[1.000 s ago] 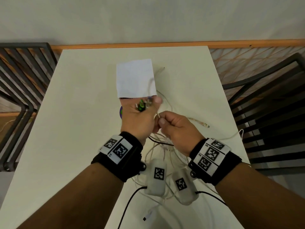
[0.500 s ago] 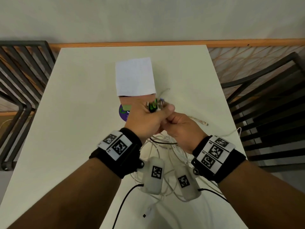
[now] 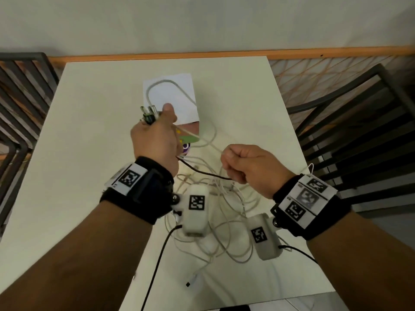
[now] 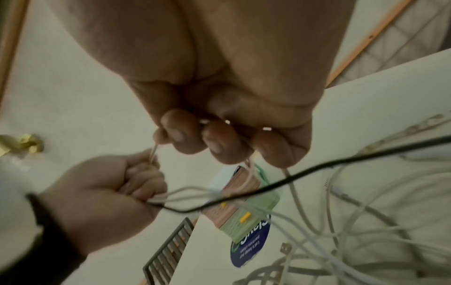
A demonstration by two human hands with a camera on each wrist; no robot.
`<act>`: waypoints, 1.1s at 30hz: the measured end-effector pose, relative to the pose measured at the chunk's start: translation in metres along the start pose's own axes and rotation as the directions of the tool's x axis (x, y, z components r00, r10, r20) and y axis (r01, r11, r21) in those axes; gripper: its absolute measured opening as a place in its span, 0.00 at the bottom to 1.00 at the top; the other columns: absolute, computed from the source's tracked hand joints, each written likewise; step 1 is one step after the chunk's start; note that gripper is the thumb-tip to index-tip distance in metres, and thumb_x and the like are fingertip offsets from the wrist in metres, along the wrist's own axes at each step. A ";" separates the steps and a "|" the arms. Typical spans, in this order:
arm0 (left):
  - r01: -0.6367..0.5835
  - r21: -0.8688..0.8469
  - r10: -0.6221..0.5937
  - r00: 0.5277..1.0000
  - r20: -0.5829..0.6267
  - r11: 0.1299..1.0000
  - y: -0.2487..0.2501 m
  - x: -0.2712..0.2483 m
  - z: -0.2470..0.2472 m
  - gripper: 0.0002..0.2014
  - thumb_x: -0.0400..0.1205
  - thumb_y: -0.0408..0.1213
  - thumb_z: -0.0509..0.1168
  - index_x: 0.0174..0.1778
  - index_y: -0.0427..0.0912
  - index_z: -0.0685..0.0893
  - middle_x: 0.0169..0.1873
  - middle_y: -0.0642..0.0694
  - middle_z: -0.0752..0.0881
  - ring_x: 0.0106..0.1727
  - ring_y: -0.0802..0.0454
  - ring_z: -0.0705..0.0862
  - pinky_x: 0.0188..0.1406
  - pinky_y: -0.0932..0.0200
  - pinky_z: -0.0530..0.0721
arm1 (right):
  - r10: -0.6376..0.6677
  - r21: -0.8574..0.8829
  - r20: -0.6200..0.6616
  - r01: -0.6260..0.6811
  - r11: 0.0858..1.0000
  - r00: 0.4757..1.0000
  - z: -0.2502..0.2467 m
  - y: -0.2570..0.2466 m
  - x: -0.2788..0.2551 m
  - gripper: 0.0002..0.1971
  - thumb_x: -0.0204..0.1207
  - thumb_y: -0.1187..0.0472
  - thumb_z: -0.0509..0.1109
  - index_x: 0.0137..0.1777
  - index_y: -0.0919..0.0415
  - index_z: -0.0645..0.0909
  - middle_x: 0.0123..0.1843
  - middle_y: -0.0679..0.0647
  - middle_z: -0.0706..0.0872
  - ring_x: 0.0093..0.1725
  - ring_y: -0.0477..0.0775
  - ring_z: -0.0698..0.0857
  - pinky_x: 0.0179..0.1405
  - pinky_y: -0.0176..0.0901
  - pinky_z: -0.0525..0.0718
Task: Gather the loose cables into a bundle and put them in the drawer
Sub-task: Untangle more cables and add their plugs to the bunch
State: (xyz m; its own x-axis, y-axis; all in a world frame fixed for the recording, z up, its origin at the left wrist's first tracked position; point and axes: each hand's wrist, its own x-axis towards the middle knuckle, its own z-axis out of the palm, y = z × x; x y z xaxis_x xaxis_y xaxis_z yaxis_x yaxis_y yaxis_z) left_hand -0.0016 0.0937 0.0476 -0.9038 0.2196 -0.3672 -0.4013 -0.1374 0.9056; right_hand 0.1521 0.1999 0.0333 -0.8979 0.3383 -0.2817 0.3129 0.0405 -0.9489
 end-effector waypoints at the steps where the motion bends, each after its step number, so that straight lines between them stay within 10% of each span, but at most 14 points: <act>1: -0.009 -0.009 0.009 1.000 0.008 1.000 0.002 0.001 0.000 0.14 0.83 0.39 0.70 0.34 0.38 0.79 0.13 0.50 0.69 0.15 0.51 0.62 0.19 0.63 0.62 | -0.001 0.043 -0.010 0.002 0.999 1.000 -0.007 0.002 -0.002 0.17 0.85 0.59 0.58 0.34 0.58 0.77 0.22 0.49 0.72 0.23 0.47 0.69 0.29 0.39 0.67; 6: -0.021 -0.009 0.022 0.995 0.102 1.000 -0.002 -0.015 0.011 0.12 0.85 0.40 0.68 0.40 0.37 0.78 0.11 0.53 0.71 0.14 0.51 0.70 0.20 0.63 0.62 | -0.017 0.179 -0.057 0.027 0.984 0.998 -0.025 0.003 -0.014 0.16 0.87 0.61 0.55 0.38 0.62 0.76 0.19 0.53 0.74 0.20 0.53 0.68 0.30 0.48 0.67; 9: -0.013 -0.040 0.021 0.980 0.200 0.999 -0.006 -0.019 0.015 0.15 0.83 0.45 0.70 0.48 0.37 0.77 0.14 0.54 0.68 0.30 0.42 0.79 0.21 0.62 0.59 | -0.018 0.245 -0.130 0.049 0.968 0.991 -0.030 0.004 -0.016 0.17 0.89 0.60 0.54 0.40 0.61 0.77 0.19 0.52 0.69 0.19 0.49 0.64 0.33 0.53 0.71; 12: 0.004 0.046 -0.024 0.891 0.453 0.999 -0.016 -0.033 0.021 0.18 0.77 0.48 0.73 0.55 0.40 0.82 0.19 0.52 0.65 0.22 0.51 0.61 0.21 0.61 0.54 | -0.046 0.296 -0.162 0.093 0.951 0.986 -0.032 0.000 -0.017 0.17 0.89 0.59 0.54 0.42 0.62 0.78 0.20 0.52 0.67 0.18 0.49 0.62 0.28 0.47 0.65; 15: -0.159 0.218 -0.020 0.764 0.645 0.963 -0.020 -0.057 0.034 0.07 0.81 0.39 0.72 0.50 0.40 0.88 0.20 0.54 0.74 0.17 0.59 0.65 0.18 0.68 0.61 | -0.063 0.306 -0.123 0.099 0.947 0.990 -0.028 -0.004 -0.017 0.16 0.88 0.60 0.55 0.52 0.74 0.78 0.20 0.51 0.67 0.20 0.50 0.61 0.25 0.45 0.59; 20: -0.061 0.005 0.056 0.943 0.328 0.998 -0.003 -0.045 0.045 0.07 0.83 0.39 0.72 0.45 0.41 0.82 0.25 0.47 0.68 0.20 0.53 0.60 0.19 0.67 0.60 | -0.060 0.270 -0.144 0.098 0.958 0.988 -0.038 0.006 -0.022 0.14 0.81 0.57 0.59 0.36 0.58 0.79 0.21 0.50 0.71 0.20 0.50 0.65 0.30 0.48 0.68; 33: -0.273 0.077 0.183 0.804 0.566 0.959 -0.020 -0.096 0.093 0.06 0.83 0.40 0.72 0.44 0.41 0.86 0.14 0.61 0.73 0.15 0.65 0.68 0.21 0.68 0.65 | -0.037 0.240 -0.354 0.129 0.962 0.934 -0.083 0.002 -0.065 0.16 0.89 0.60 0.54 0.40 0.63 0.76 0.21 0.55 0.66 0.20 0.46 0.57 0.21 0.38 0.52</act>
State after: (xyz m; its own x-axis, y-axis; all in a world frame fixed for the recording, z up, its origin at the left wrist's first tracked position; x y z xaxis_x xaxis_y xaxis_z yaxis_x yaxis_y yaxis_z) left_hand 0.1066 0.1656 0.0846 -0.7157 0.6983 -0.0088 -0.1264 -0.1170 0.9851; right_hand 0.2371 0.2556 0.0613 -0.7410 0.6476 -0.1777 0.1110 -0.1429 -0.9835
